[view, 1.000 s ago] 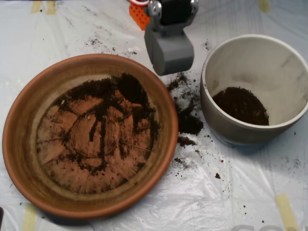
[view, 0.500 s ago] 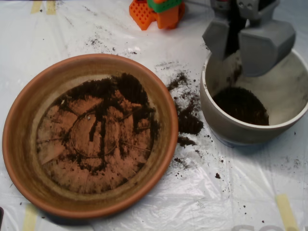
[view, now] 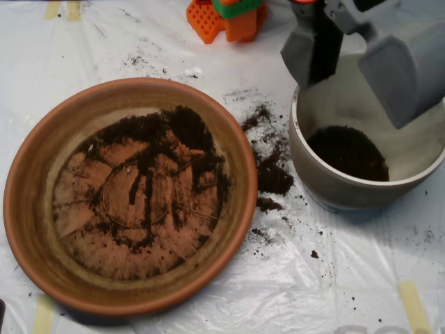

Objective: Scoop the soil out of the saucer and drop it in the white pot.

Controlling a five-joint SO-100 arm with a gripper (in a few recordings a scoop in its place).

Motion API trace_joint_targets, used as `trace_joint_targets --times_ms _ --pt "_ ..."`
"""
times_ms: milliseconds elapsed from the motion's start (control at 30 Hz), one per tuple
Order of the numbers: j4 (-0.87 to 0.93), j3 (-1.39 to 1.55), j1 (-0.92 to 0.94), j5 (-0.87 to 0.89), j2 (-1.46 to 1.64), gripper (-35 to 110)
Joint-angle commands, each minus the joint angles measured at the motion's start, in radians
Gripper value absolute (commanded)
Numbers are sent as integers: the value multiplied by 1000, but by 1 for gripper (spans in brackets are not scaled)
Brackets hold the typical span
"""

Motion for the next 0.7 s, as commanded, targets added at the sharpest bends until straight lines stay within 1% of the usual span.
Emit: trace_joint_targets --times_ms 0,167,333,567,667 --pt "8 -81 112 61 107 43" --pt "11 -57 325 109 118 44" --pt "-112 204 491 71 166 44" --pt "-285 578 620 -41 164 53" --pt "-345 658 661 -71 104 54"
